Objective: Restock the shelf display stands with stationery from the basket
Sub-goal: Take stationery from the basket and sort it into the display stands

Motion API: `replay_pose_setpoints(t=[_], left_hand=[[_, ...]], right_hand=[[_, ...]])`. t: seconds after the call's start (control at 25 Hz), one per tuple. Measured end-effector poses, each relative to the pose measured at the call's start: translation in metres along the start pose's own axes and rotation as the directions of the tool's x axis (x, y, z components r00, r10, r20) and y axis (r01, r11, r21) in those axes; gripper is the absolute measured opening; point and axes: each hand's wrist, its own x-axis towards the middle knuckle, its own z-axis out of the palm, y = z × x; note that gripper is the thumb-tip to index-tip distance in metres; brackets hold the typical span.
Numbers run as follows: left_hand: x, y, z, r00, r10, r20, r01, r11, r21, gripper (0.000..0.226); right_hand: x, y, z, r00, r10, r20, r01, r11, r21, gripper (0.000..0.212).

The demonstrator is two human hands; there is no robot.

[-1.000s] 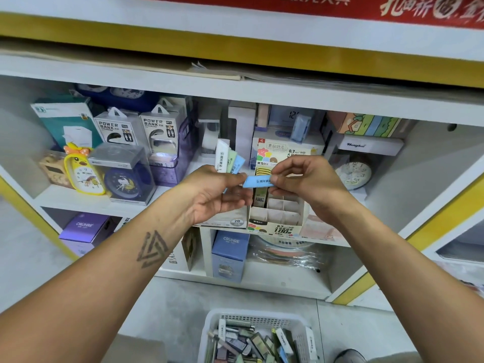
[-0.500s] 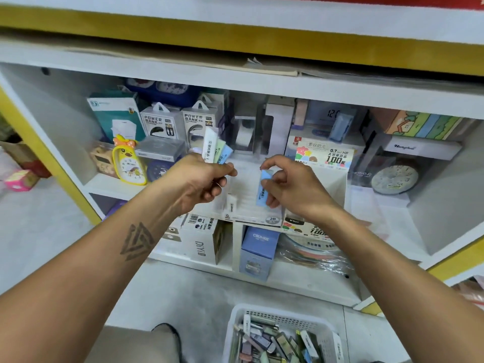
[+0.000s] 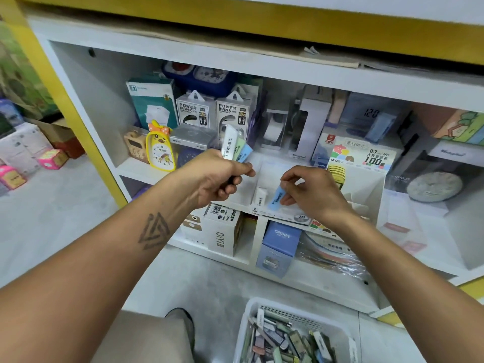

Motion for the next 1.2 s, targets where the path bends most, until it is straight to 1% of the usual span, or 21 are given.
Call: replay_pose_setpoints(t=[0.2,0.24,0.4,0.48,0.52,0.56,0.6,0.64,0.68,0.72,0.76,0.84,0.92,1.0,1.12,1.16,1.2], left_hand=[[-0.002,0.000,0.000,1.000,0.001,-0.003,-0.001,1.000,0.006,0.017],[-0.002,-0.001,0.001,1.000,0.000,0.002,0.000,1.000,0.008,0.017],[-0.003,-0.003,0.004,0.998,-0.004,0.057,0.003,0.999,0.032,0.017],[-0.003,-0.004,0.008,0.995,-0.005,0.102,0.000,0.999,0.042,0.016],[-0.003,-0.004,0.011,0.992,-0.008,0.123,0.001,0.999,0.051,0.016],[-0.003,-0.004,0.013,0.989,-0.013,0.145,0.004,0.998,0.064,0.016],[-0.003,-0.004,0.016,0.985,-0.022,0.169,0.009,0.997,0.080,0.017],[-0.003,-0.004,0.019,0.981,-0.031,0.190,0.013,0.995,0.095,0.017],[-0.004,-0.003,0.023,0.978,-0.038,0.207,0.016,0.994,0.108,0.017],[-0.004,-0.003,0.026,0.974,-0.043,0.221,0.016,0.993,0.119,0.016],[-0.005,-0.002,0.029,0.971,-0.048,0.234,0.018,0.991,0.129,0.015],[-0.007,0.001,0.033,0.959,-0.059,0.276,0.027,0.993,0.118,0.018],[-0.007,0.003,0.031,0.950,-0.059,0.306,0.052,0.998,0.031,0.025],[-0.005,0.004,0.025,0.964,-0.052,0.260,0.075,0.994,-0.079,0.025],[-0.002,0.004,0.021,0.987,-0.029,0.159,0.048,0.992,-0.119,0.016],[-0.002,0.003,0.022,0.989,-0.020,0.144,0.037,0.993,-0.115,0.014],[-0.001,0.003,0.023,0.991,-0.010,0.133,0.025,0.994,-0.108,0.014]], right_hand=[[0.001,0.003,0.002,1.000,-0.018,-0.017,0.017,1.000,-0.017,0.010],[0.000,0.003,0.002,1.000,-0.028,-0.003,0.028,0.998,-0.051,0.009],[-0.001,0.004,0.009,0.994,-0.072,0.088,0.095,0.953,-0.289,0.009],[-0.001,0.001,0.009,0.991,-0.106,0.079,0.127,0.929,-0.349,0.007],[0.000,-0.001,0.007,0.990,-0.129,0.058,0.141,0.928,-0.345,0.008],[0.000,-0.004,0.004,0.991,-0.130,0.025,0.132,0.956,-0.261,0.009],[0.000,-0.008,0.000,0.995,-0.098,0.004,0.098,0.992,-0.073,0.011],[-0.001,-0.014,-0.004,0.998,-0.053,0.030,0.047,0.984,0.172,0.014],[-0.002,-0.019,-0.008,0.996,-0.031,0.089,-0.005,0.925,0.381,0.018],[-0.004,-0.022,-0.011,0.990,-0.046,0.130,-0.024,0.872,0.489,0.021],[-0.006,-0.024,-0.012,0.988,-0.059,0.141,-0.023,0.857,0.515,0.021],[-0.009,-0.025,-0.015,0.994,-0.041,0.106,-0.021,0.848,0.529,0.015],[-0.008,-0.021,-0.021,0.997,0.028,0.075,-0.068,0.791,0.608,0.011],[-0.008,-0.016,-0.029,0.996,0.074,0.054,-0.092,0.760,0.643,0.014],[-0.010,-0.011,-0.034,0.997,0.070,0.042,-0.081,0.800,0.594,0.014],[-0.011,-0.011,-0.033,0.998,0.046,0.038,-0.059,0.844,0.533,0.013],[-0.012,-0.011,-0.033,1.000,-0.004,0.022,-0.005,0.911,0.412,0.012]])
